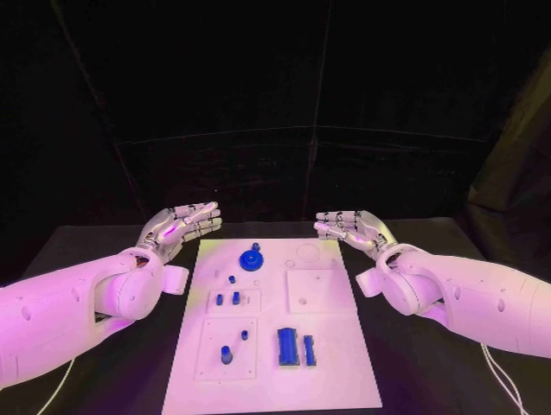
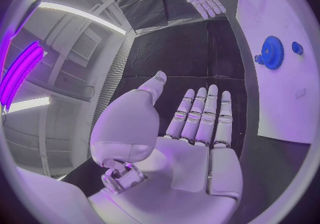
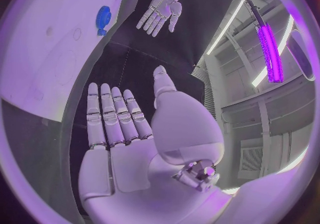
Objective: Assemble the parts on the task board
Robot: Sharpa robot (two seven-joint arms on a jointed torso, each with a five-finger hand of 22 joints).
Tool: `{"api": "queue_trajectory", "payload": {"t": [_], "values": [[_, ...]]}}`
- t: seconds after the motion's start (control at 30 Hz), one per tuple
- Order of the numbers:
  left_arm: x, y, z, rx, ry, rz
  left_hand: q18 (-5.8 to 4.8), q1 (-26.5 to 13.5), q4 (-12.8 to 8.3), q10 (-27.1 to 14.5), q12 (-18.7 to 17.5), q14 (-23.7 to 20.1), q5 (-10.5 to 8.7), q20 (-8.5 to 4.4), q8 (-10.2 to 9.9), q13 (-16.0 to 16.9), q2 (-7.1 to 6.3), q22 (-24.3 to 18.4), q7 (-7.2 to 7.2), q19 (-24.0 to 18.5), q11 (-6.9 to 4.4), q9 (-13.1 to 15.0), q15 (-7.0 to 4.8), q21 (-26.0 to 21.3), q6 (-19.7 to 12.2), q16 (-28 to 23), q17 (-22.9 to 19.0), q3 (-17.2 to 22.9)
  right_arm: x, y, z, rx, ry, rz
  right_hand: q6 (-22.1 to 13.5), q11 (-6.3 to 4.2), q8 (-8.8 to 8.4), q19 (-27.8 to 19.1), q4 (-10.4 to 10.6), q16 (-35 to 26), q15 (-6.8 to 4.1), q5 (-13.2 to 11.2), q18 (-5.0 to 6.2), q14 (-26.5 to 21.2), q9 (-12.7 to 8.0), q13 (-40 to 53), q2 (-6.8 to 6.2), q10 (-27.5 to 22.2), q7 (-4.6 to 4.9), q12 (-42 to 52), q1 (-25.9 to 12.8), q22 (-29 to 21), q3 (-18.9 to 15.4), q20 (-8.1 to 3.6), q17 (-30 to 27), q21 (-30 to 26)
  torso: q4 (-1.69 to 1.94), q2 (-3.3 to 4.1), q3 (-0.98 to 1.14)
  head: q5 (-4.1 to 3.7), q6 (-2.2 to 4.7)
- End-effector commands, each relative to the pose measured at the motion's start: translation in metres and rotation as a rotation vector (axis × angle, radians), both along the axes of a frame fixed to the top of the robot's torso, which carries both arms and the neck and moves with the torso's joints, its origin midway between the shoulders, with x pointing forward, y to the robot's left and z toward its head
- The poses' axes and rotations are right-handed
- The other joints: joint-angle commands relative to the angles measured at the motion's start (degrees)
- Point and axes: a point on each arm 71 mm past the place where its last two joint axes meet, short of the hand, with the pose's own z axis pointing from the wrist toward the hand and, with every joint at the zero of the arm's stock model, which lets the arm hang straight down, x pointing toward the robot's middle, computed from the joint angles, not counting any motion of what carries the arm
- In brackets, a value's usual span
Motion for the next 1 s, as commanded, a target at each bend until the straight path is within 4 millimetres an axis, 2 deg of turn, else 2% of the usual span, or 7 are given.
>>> {"api": "queue_trajectory", "payload": {"t": [0.03,0.13,0.43,0.47,0.6,0.63,1.0], "values": [[-0.004,-0.005,-0.001,0.01,-0.007,0.024,-2.72,-19.41,-1.43,-14.39,-1.51,-13.57,-1.94,-4.17,-1.49,-1.46,1.93,-5.14,-2.57,-10.07,-2.84,-1.52,-2.49,-1.43,-13.99,-2.28,-3.29,-4.17,-0.003,0.006,0.002,0.036,-0.004,-0.039,-13.33,-2.62,-1.46,-12.87,-1.22,-1.44,-2.13,-2.62,-2.95,-15.43,-2.01,-1.47,-1.77,-14.68,-2.75,-1.45,-21.45,-2.67,2.64,-3.73,-1.63,-2.82,-0.3,-1.5,0.35,0.84,-0.46],[-0.012,-0.01,-0.006,0.016,-0.003,0.059,-3.23,-24.64,-1.43,-18.26,-1.51,-17.22,-1.94,-5.28,-1.49,-1.46,1.93,-6.52,-3.27,-12.77,-3.61,-1.52,-3.16,-1.43,-17.76,-2.85,-3.29,-5.29,-0.011,0.016,0.002,0.086,0.006,-0.081,-16.9,-3.31,-1.46,-16.31,-1.22,-1.44,-6.68,-3.31,-3.29,-19.56,-2.01,-1.47,-1.77,-18.6,-3.48,-1.45,-27.17,-3.39,3.35,-4.73,-1.63,-3.6,-0.61,-3.41,0.8,2.07,-1.08],[-0.047,-0.028,-0.02,0.046,0.012,0.2,-4.51,-36.12,-1.43,-26.75,-1.51,-25.25,-1.94,-7.76,-1.49,-1.46,1.93,-9.57,-8.03,-18.7,-8.91,-1.52,-7.8,-1.43,-26.02,-7.09,-3.29,-7.77,-0.041,0.045,0.002,0.215,0.072,-0.217,-24.56,-8.21,-1.46,-23.72,-1.22,-1.44,-6.68,-8.19,-4.31,-28.44,-2.01,-1.47,-1.77,-27.05,-8.6,-1.45,-39.52,-8.41,8.4,-6.87,-1.63,-8.92,-1.35,-7.91,1.84,4.97,-2.55],[-0.05,-0.029,-0.021,0.049,0.013,0.212,-8.6,-37.08,-1.43,-27.46,-1.51,-25.93,-1.94,-7.97,-1.49,-1.46,1.93,-9.82,-8.03,-19.21,-8.91,-1.52,-7.8,-1.43,-26.71,-7.09,-3.29,-7.96,-0.043,0.046,0.002,0.221,0.078,-0.225,-25.25,-8.21,-1.46,-24.36,-1.22,-1.44,-6.68,-8.19,-4.81,-29.2,-2.01,-1.47,-1.77,-27.78,-8.6,-1.45,-40.58,-8.41,8.4,-7.07,-1.63,-8.92,-1.38,-8.09,1.88,5.08,-2.61],[-0.061,-0.033,-0.023,0.06,0.016,0.255,-8.6,-40.88,-1.43,-30.28,-1.51,-28.57,-1.94,-8.78,-1.49,-1.46,1.93,-10.82,-8.03,-21.17,-8.91,-1.52,-7.8,-1.43,-29.44,-7.09,-3.29,-8.73,-0.049,0.051,0.001,0.237,0.094,-0.248,-28.04,-8.21,-1.46,-27.05,-1.22,-1.44,-6.68,-8.19,-4.8,-32.44,-2.01,-1.47,-1.77,-30.87,-8.6,-1.45,-45.07,-8.41,8.4,-11.72,-1.63,-8.92,-1.41,-8.28,1.93,5.21,-2.67],[-0.063,-0.034,-0.024,0.062,0.017,0.262,-8.6,-41.71,-1.43,-30.91,-1.51,-29.14,-1.94,-8.96,-1.49,-1.46,1.93,-11.05,-8.03,-21.62,-8.91,-1.52,-7.8,-1.43,-30.03,-7.09,-3.29,-8.83,-0.049,0.051,0.001,0.238,0.096,-0.25,-28.56,-8.21,-1.46,-27.55,-1.22,-1.44,-6.68,-8.19,-8.82,-33.06,-2.01,-1.47,-1.77,-31.44,-8.6,-1.45,-45.93,-8.41,8.4,-11.72,-1.63,-8.92,-1.41,-8.28,1.93,5.21,-2.67],[-0.067,-0.035,-0.024,0.066,0.018,0.279,-8.6,-48.75,-1.43,-36.13,-1.51,-34.08,-1.94,-13.07,-1.49,-1.46,1.93,-16.13,-8.03,-25.28,-8.91,-1.52,-7.8,-1.43,-35.1,-7.09,-3.29,-13.12,-0.049,0.051,0.001,0.238,0.096,-0.25,-33.42,-8.21,-1.46,-32.16,-1.22,-1.44,-6.68,-8.19,-8.82,-38.64,-2.01,-1.47,-1.77,-36.75,-8.6,-1.45,-53.72,-8.41,8.4,-11.72,-1.63,-8.92,-1.41,-8.28,1.93,5.21,-2.67]]}}
